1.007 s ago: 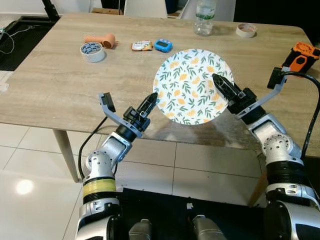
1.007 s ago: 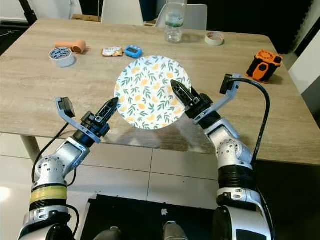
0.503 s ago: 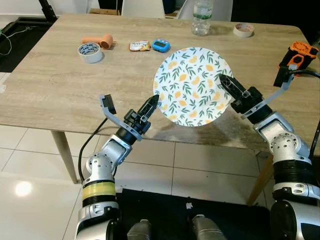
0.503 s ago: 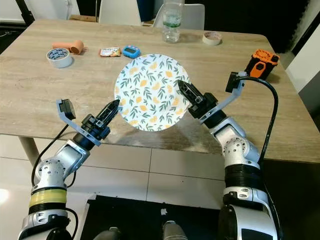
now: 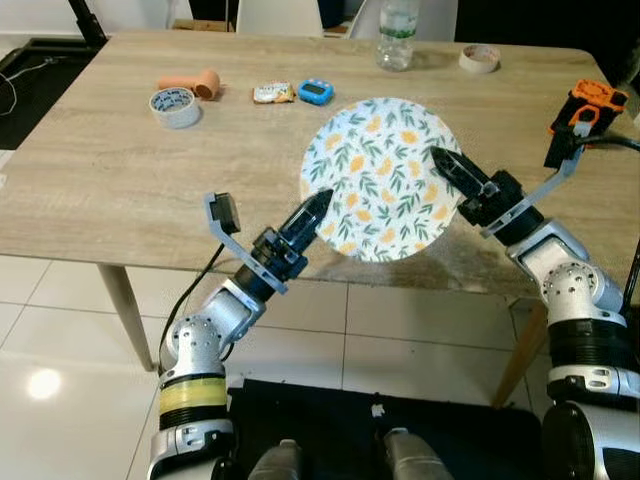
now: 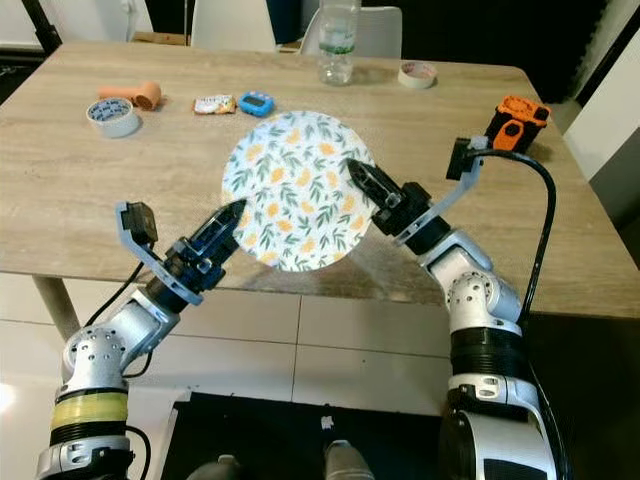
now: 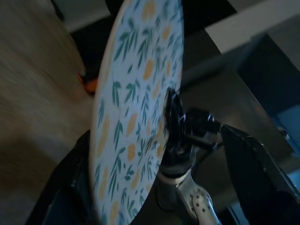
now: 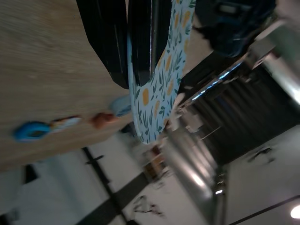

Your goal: Restocking fridge

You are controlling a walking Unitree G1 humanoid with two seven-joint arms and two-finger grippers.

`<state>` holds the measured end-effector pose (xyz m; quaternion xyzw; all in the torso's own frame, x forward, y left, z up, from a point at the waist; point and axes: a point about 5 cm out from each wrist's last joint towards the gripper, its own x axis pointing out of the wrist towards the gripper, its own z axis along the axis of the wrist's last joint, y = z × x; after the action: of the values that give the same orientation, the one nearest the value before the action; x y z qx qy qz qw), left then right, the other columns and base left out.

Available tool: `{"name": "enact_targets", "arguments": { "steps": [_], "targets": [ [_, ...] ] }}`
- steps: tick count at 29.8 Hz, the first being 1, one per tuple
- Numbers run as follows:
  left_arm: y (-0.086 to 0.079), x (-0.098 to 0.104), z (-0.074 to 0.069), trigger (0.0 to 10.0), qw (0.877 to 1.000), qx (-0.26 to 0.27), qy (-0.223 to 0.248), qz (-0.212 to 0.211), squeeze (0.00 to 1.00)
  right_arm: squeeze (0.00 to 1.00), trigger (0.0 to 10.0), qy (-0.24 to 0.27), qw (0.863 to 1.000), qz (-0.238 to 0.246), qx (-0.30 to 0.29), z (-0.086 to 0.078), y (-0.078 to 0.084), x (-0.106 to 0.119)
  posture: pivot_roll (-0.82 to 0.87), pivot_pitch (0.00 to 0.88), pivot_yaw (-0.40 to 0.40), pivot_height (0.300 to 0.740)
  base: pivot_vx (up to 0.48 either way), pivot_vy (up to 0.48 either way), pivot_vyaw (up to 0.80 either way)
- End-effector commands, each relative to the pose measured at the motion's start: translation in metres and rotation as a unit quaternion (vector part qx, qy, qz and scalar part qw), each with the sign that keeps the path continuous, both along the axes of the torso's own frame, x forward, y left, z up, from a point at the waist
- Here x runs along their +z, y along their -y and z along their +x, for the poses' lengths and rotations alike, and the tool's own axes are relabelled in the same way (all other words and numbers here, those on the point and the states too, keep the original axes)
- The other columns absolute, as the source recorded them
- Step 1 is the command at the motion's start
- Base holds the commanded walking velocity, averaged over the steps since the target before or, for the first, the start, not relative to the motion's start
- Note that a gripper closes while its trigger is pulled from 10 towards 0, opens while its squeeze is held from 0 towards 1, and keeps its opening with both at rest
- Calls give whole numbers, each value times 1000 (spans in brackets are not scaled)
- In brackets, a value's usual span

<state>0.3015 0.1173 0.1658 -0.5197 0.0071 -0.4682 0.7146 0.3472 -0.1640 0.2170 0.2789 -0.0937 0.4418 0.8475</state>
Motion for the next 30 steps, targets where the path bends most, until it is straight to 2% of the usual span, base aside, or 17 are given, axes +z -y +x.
{"name": "enact_targets", "arguments": {
  "steps": [1,2,3,9,10,11,19,25,30],
  "targets": [
    [3,3,-3,10000,1000,-16,16,4,1000,0,0,-6,1000,-8,30,-6,-9,-6,-46,110,-4,740,0,0,0],
    [3,3,-2,10000,1000,-13,14,7,1000,0,0,-2,999,-8,41,-8,-12,-5,-46,110,-4,740,0,0,0],
    [3,3,-3,10000,1000,-15,13,4,0,0,0,2,999,-8,50,-9,-14,-5,-46,110,-4,740,0,0,0],
    [4,5,-7,10000,999,-29,24,-4,0,0,0,2,998,-13,56,-11,-17,-5,-48,113,-4,740,0,0,0],
    [4,6,-8,8196,999,-30,25,-9,0,0,0,1,998,-17,54,-10,-16,-6,-48,113,-4,740,0,0,0],
    [3,8,-9,0,999,-34,32,-16,0,0,0,-1,999,-19,49,-10,-15,-6,-48,113,-4,740,0,0,0],
    [2,10,-14,0,998,-46,46,-24,0,0,0,-6,999,-18,28,-7,-10,-5,-47,112,-6,740,0,0,0],
    [-5,11,-27,0,994,-75,78,-25,0,0,0,-7,1000,4,23,-8,-3,0,-48,114,-6,740,0,0,0],
    [-5,11,-26,0,994,-71,77,-21,0,0,0,-9,1000,-2,25,-8,-6,-2,-48,112,-6,740,0,0,0]
  ]
}}
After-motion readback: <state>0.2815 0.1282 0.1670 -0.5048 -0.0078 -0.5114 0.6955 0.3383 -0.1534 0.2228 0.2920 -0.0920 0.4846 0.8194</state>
